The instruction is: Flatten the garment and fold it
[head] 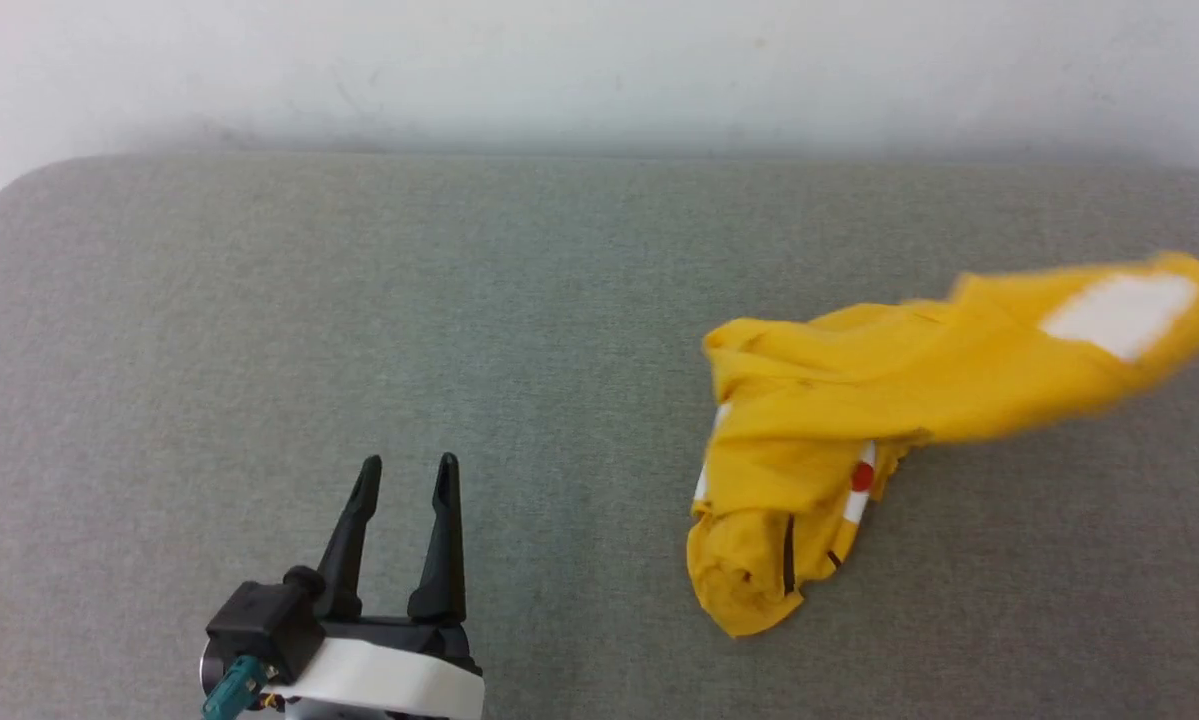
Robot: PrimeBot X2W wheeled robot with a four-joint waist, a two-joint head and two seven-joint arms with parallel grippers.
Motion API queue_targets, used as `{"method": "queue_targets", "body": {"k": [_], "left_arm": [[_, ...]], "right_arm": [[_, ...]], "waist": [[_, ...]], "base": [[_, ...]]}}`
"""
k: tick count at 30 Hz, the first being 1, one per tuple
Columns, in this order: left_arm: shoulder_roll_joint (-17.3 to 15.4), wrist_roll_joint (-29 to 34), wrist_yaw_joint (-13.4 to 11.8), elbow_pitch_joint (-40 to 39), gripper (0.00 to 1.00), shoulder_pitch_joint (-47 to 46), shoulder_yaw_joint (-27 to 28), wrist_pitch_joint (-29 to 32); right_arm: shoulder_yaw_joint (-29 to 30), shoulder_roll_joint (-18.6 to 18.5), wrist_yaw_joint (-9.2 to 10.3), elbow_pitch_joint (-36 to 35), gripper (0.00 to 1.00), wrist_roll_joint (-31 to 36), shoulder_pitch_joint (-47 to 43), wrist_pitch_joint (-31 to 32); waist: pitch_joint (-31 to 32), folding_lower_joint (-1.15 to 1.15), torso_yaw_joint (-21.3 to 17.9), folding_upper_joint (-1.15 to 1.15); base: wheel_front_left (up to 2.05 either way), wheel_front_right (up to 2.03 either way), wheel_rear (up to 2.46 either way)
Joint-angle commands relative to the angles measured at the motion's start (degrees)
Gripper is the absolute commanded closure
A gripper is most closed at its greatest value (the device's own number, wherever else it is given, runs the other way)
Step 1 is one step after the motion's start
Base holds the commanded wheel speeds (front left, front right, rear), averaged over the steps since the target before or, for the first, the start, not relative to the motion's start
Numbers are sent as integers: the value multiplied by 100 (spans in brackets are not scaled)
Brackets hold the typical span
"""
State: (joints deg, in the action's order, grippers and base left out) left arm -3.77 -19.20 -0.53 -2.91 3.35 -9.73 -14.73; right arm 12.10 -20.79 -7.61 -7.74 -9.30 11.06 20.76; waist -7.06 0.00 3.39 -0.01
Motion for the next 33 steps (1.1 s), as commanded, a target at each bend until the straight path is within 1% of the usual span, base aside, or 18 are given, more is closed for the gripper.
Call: {"method": "queue_targets", "body": {"k": [1,3,6,7,9,11,12,13,15,18,20,22,24,26,27,29,33], "left_arm": [[23,59,25,36,0,66,15,-27],[26,78,23,67,0,83,24,-27],[27,102,40,116,0,79,23,-27],[27,102,40,116,0,79,23,-27],[26,107,49,144,0,69,26,-27],[22,106,59,176,0,61,25,-27],[16,108,64,198,0,55,14,-26],[10,110,66,217,0,47,4,-25],[-1,109,60,239,0,30,-1,-18],[-19,103,42,237,0,19,2,-4],[-28,103,32,232,0,15,-3,0],[-29,101,23,209,0,-3,-13,0],[-24,95,31,188,0,-46,-47,-1],[-18,92,45,185,0,-114,-95,1],[-15,94,48,188,0,-152,-118,0],[-6,91,56,196,0,-229,-168,-1],[8,79,50,234,0,-336,-217,-7]], "right_arm": [[358,107,12,4,100,138,-465,66],[808,347,12,75,100,237,-998,144],[1309,726,12,424,100,360,-1719,136],[1309,726,12,424,100,360,-1719,136],[1427,923,12,707,100,455,-2042,76],[1458,1078,12,1013,100,524,-2177,-26],[1436,1112,12,1123,56,571,-2178,-112],[1411,1136,12,1195,0,603,-2133,-209],[1307,1163,12,1216,0,600,-1936,-373],[980,1057,12,919,0,489,-1540,-525],[680,865,12,566,0,420,-1265,-547],[384,648,12,187,0,357,-1016,-431],[119,401,12,72,0,267,-766,-296],[-112,152,12,158,0,220,-616,-62],[-158,88,12,255,0,151,-556,32],[-255,-99,12,580,0,68,-531,263],[-399,-456,12,1266,0,-180,-638,535]], "waist": [[7,0,-60,1],[-54,0,-36,1],[-110,0,29,1],[-110,0,29,1],[-129,0,54,1],[-134,0,64,1],[-131,0,66,1],[-126,0,64,1],[-113,0,42,1],[-92,0,-3,1],[-96,0,-33,1],[-148,0,-61,1],[-241,0,-67,1],[-346,0,-36,1],[-394,0,-17,1],[-494,0,52,1],[-645,0,199,1]], "base": [[0,0,0],[0,0,0],[0,0,0],[0,0,0],[0,0,0],[0,0,0],[0,0,0],[0,0,0],[0,0,0],[0,0,0],[0,0,0],[0,0,0],[0,0,0],[0,0,0],[0,0,0],[0,0,0],[0,0,0]]}}
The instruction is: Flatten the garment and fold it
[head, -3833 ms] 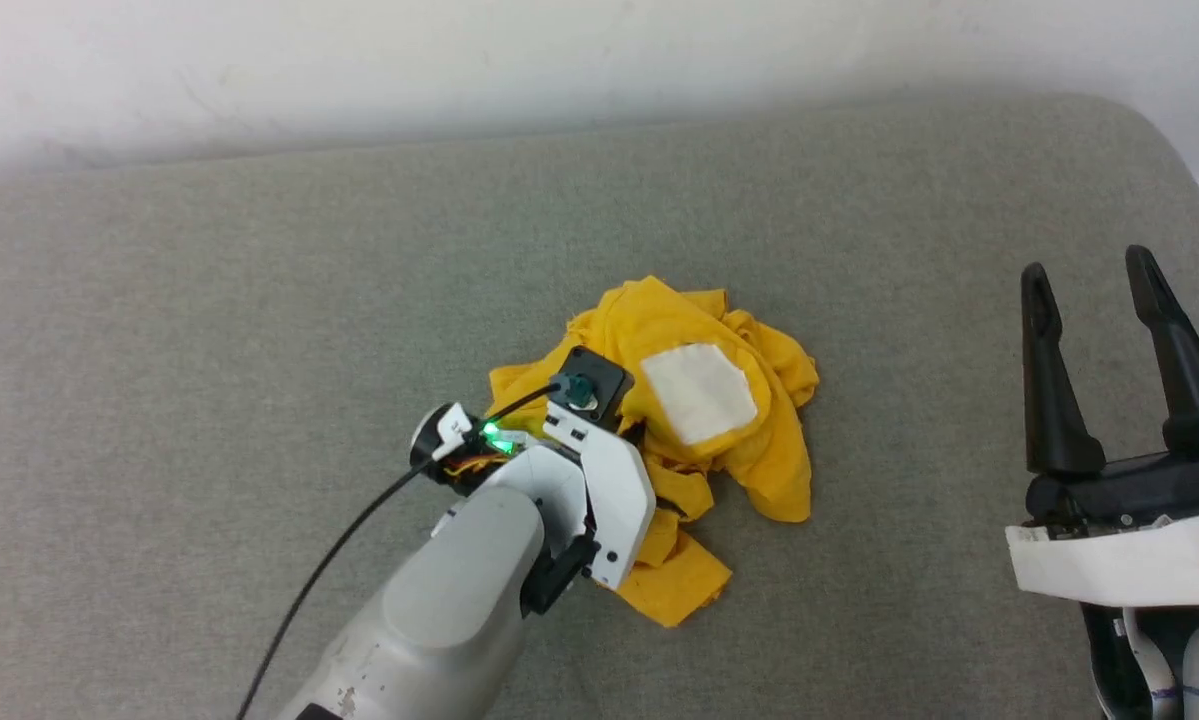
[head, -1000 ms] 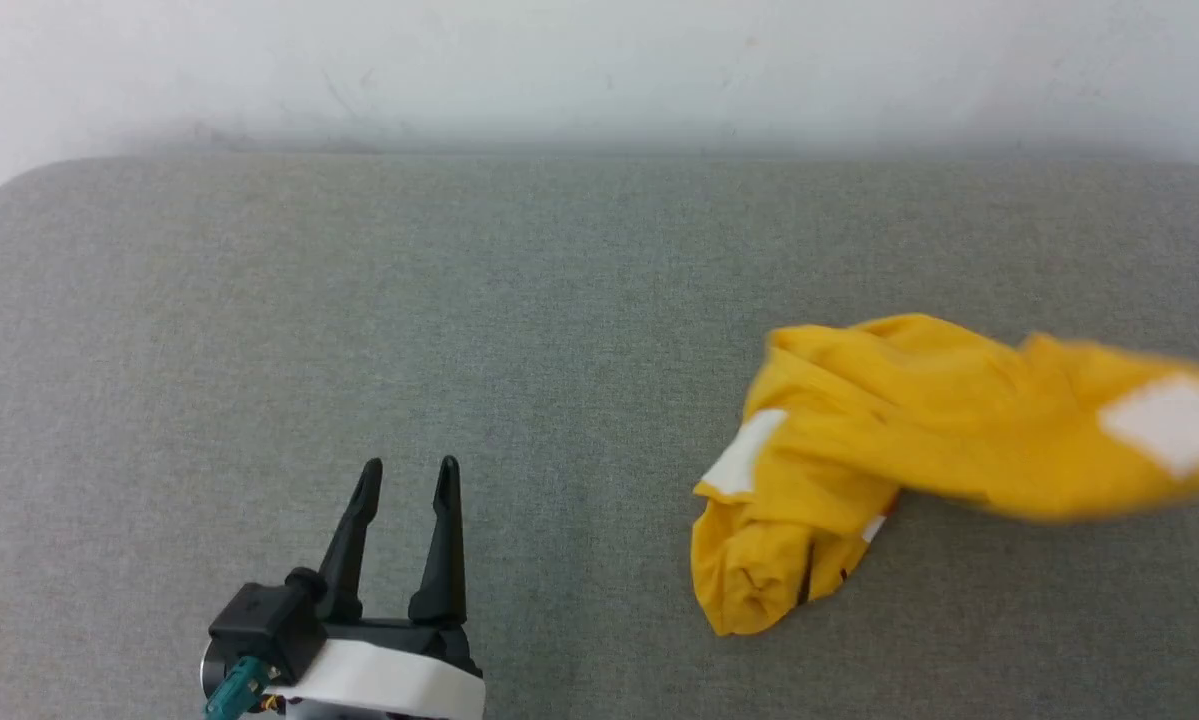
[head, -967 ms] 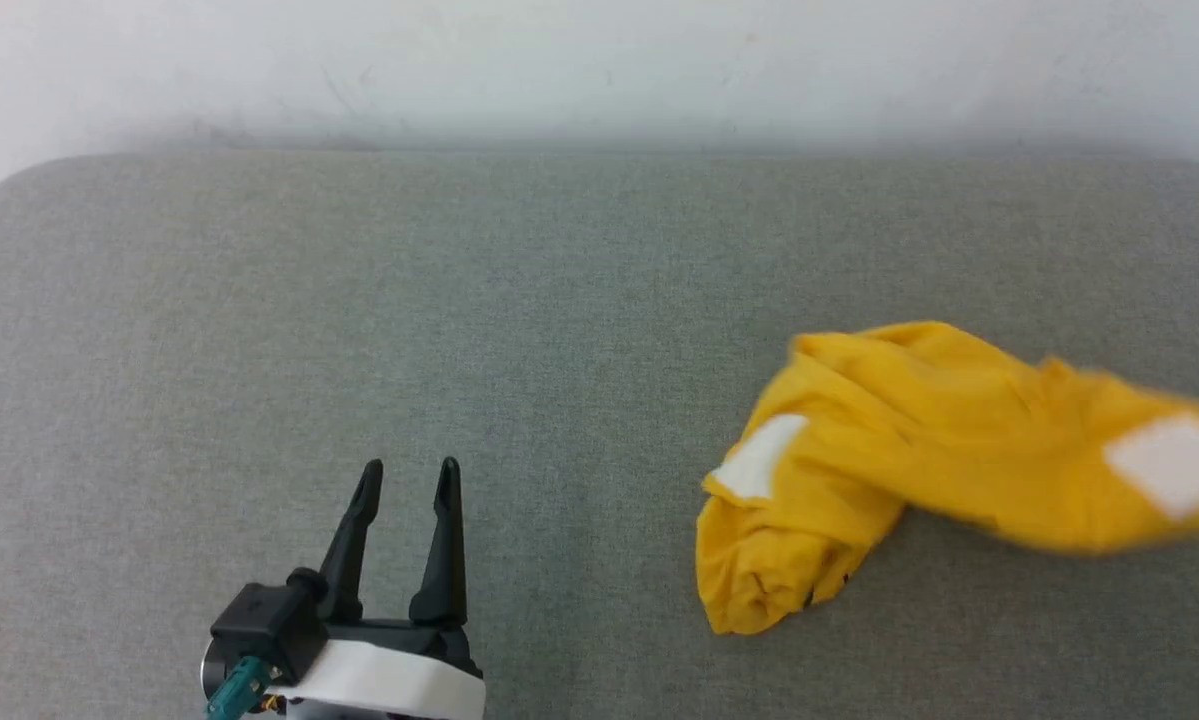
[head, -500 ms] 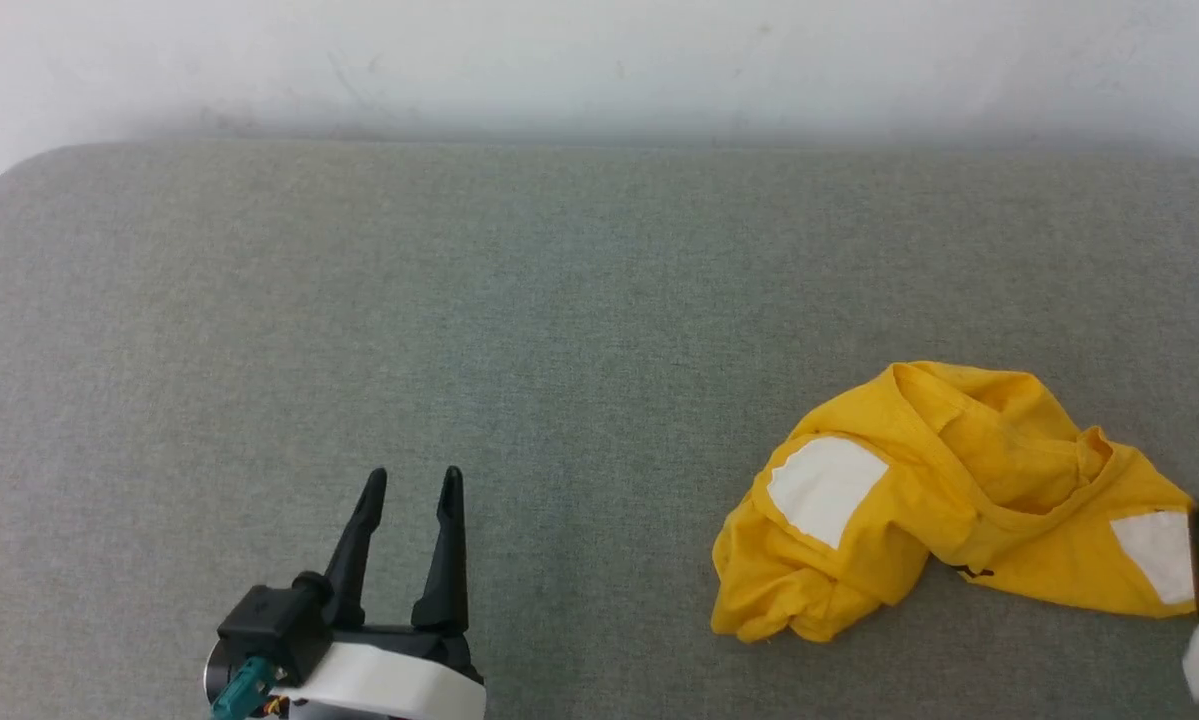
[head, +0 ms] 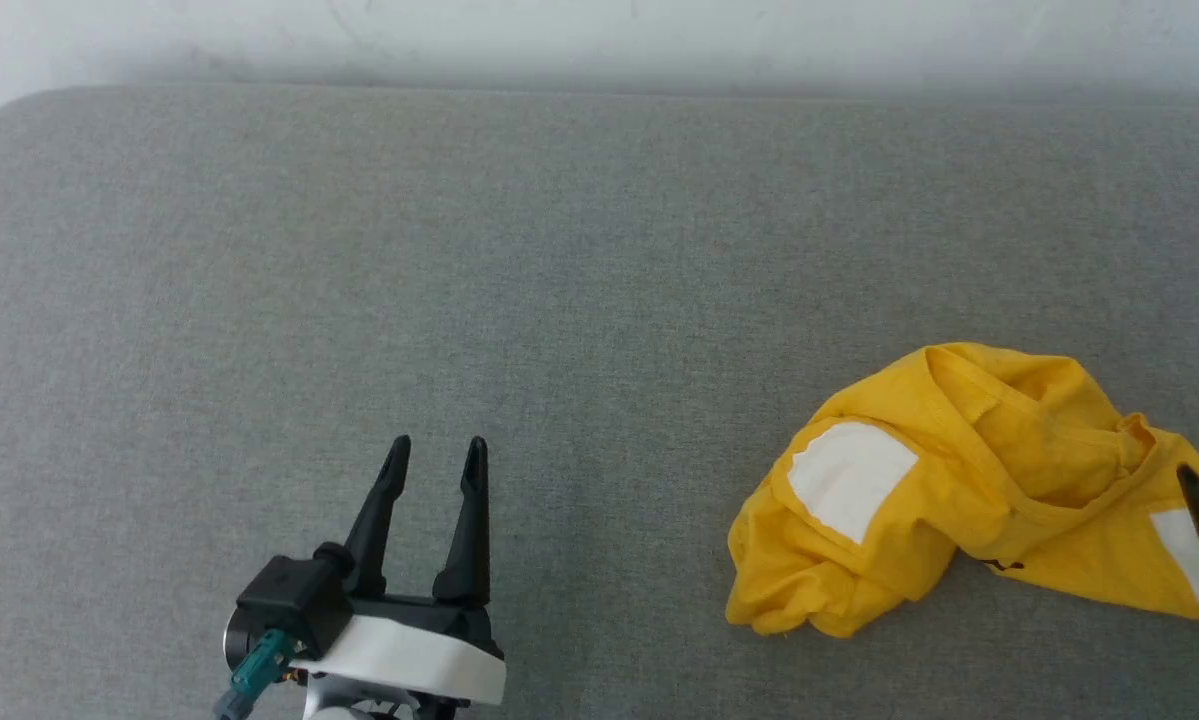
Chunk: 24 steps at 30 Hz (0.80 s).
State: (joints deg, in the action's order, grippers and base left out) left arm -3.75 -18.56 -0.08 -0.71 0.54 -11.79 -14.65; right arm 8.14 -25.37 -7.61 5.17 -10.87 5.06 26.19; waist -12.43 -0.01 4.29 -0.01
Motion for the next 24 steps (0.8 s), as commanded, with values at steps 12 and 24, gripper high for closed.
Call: {"method": "queue_targets", "body": {"k": [12,24], "left_arm": [[2,27,-17,33,0,-124,-8,-25],[4,6,-29,-72,0,-250,-42,-30]], "right_arm": [[-590,-270,12,1272,100,-827,-153,-359],[-1032,-1166,12,-589,100,-562,1647,-666]], "waist": [[-216,1,91,1],[-535,1,118,1]], "base": [[0,0,0],[0,0,0]]}}
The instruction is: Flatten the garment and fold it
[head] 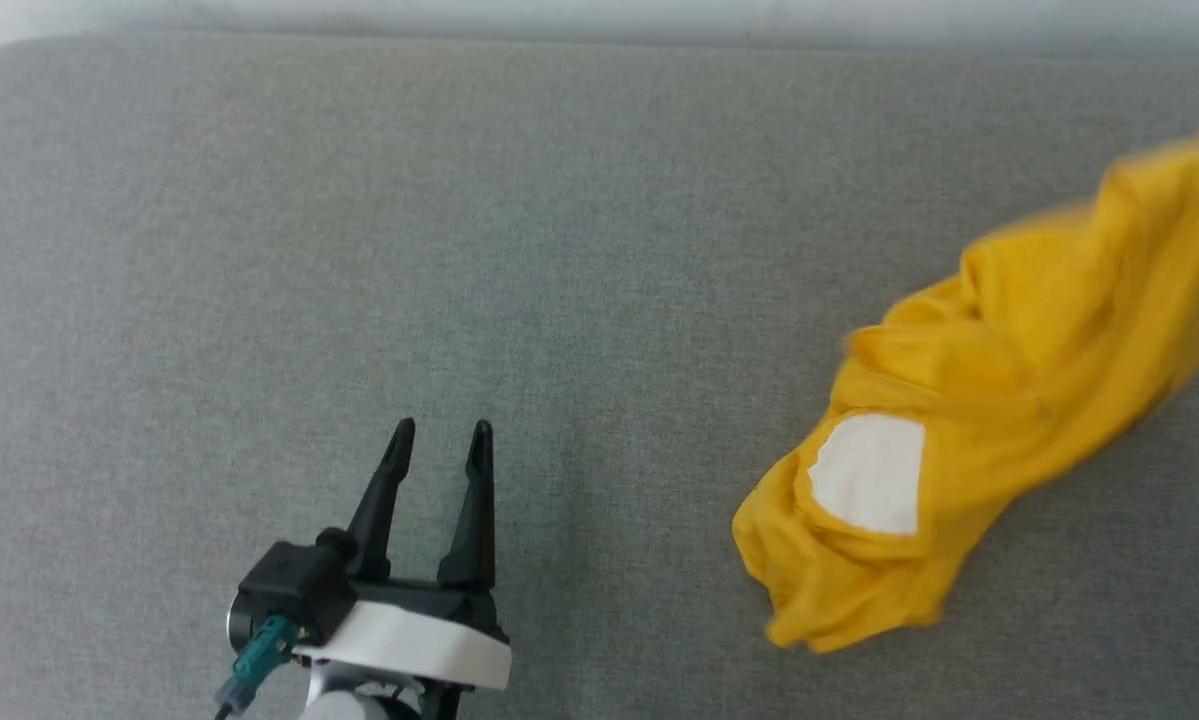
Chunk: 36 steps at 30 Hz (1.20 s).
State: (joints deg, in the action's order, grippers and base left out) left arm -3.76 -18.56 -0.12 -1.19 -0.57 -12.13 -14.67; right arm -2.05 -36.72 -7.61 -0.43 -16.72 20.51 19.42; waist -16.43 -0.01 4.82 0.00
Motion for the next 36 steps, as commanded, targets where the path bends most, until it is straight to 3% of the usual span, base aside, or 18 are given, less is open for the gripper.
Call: {"method": "queue_targets", "body": {"k": [1,5,8,15,21,22,23,24,30,36], "left_arm": [[11,-2,-22,-26,0,-182,-25,-28],[38,-53,-37,1,0,-374,-81,-30],[59,-95,-40,9,0,-525,-145,-31],[84,-198,-38,88,0,-857,-377,-32],[87,-342,-143,176,0,-1036,-630,-32],[87,-354,-162,188,0,-1055,-654,-32],[87,-363,-180,200,0,-1065,-666,-32],[87,-365,-196,214,0,-1063,-662,-32],[88,-238,-190,305,0,-872,-445,-32],[37,-140,-171,217,0,-450,-147,-32]], "right_arm": [[-152,-177,12,-159,100,36,375,112],[-816,-638,12,-326,100,42,1486,540],[-1278,-717,12,1,100,9,2196,880],[-1956,-328,12,1419,100,82,2840,1195],[-1988,-149,12,2428,100,165,2778,1071],[-2004,-138,12,2522,79,171,2780,1021],[-2036,-130,12,2576,46,179,2797,932],[-2025,-103,12,2626,0,173,2836,816],[-1742,100,12,2555,0,65,2894,154],[-386,519,12,1709,0,-67,1915,-287]], "waist": [[-213,1,106,0],[-557,1,303,0],[-855,1,465,0],[-1216,1,816,0],[-1186,1,1009,0],[-1161,1,1009,0],[-1127,1,996,0],[-1075,1,964,0],[-498,1,685,0],[141,1,385,0]], "base": [[0,0,0],[0,0,0],[0,0,0],[0,0,0],[0,0,0],[0,0,0],[0,0,0],[0,0,0],[0,0,0],[0,0,0]]}}
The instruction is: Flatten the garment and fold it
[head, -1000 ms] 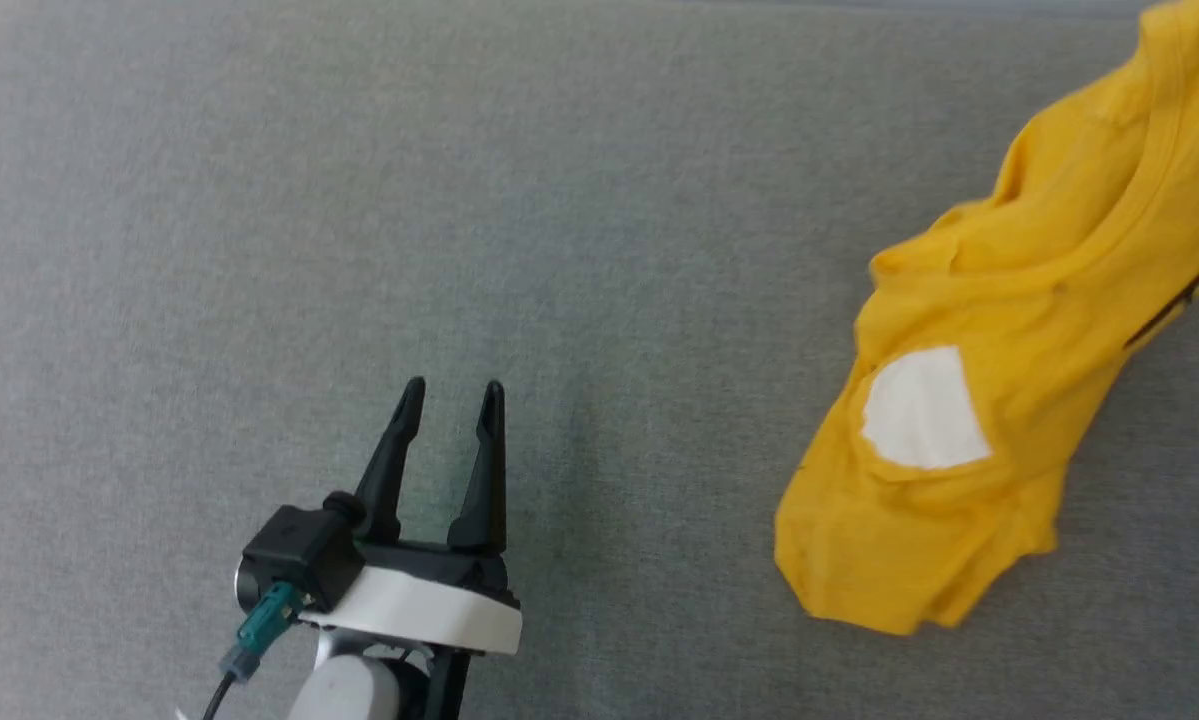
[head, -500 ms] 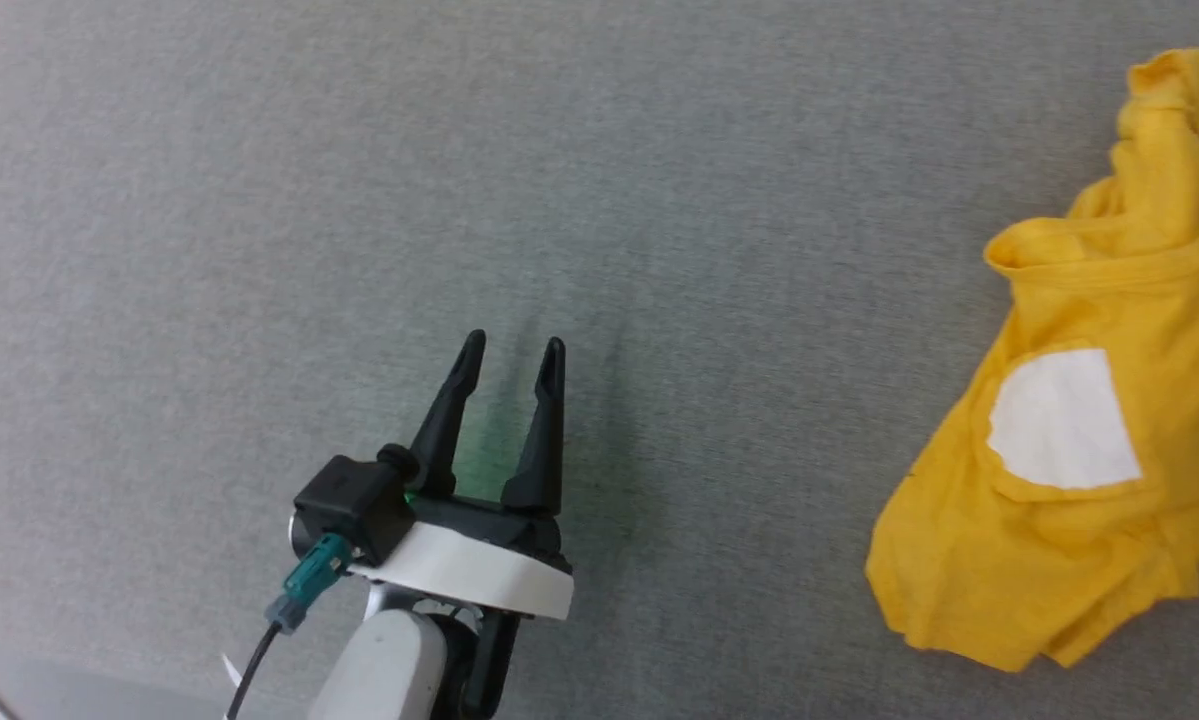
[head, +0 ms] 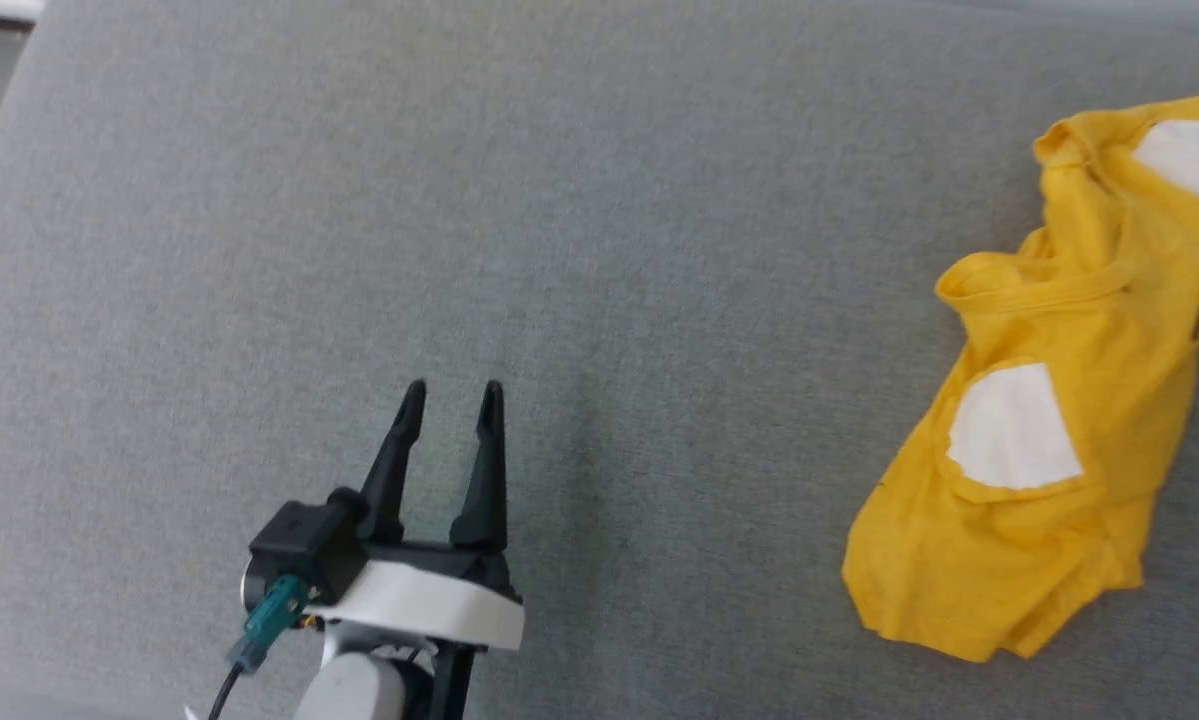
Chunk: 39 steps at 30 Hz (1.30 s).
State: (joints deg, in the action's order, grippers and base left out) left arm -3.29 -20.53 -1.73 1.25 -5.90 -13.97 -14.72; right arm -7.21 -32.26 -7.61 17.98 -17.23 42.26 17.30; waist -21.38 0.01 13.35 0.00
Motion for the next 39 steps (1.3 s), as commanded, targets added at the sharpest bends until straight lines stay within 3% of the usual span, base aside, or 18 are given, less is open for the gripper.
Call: {"method": "queue_targets", "body": {"k": [1,3,6,7,11,14,21,26,32,39], "left_arm": [[-24,65,-7,-60,0,154,69,-28],[-45,69,-6,-138,0,299,128,-28],[-84,77,1,-250,0,501,201,-28],[-84,77,1,-250,0,501,201,-28],[-117,100,18,-371,0,796,265,-28],[-131,117,21,-392,0,1003,255,-28],[-258,375,79,-554,0,780,-25,291],[-255,476,401,-522,0,-187,-595,1429],[-72,497,648,66,0,-1277,-1487,2794],[16,305,723,979,0,-1687,-2231,3524]], "right_arm": [[420,154,12,-376,0,33,-553,-160],[1093,450,12,-912,0,184,-1229,-326],[1941,1191,12,-1874,0,538,-2418,-573],[1941,1191,12,-1874,0,538,-2418,-573],[2632,2420,12,-2953,0,1006,-3873,-967],[2869,2884,12,-3346,0,1128,-4609,-1281],[2846,2936,12,-3197,0,565,-5025,-1643],[2853,2937,12,-3395,0,734,-4788,-1652],[2753,2938,12,-3452,0,756,-4606,-1578],[2594,2938,12,-3298,0,658,-4487,-1615]], "waist": [[714,-1,-504,0],[829,-1,-565,0],[935,-1,-636,0],[935,-1,-636,0],[995,-1,-739,0],[1059,-1,-849,0],[1118,-1,-1048,0],[883,-1,-1026,0],[527,-1,-1068,0],[237,-1,-1260,0]], "base": [[0,0,0],[0,0,0],[0,0,0],[0,0,0],[0,0,0],[0,0,0],[0,0,0],[0,0,0],[0,0,0],[0,0,0]]}}
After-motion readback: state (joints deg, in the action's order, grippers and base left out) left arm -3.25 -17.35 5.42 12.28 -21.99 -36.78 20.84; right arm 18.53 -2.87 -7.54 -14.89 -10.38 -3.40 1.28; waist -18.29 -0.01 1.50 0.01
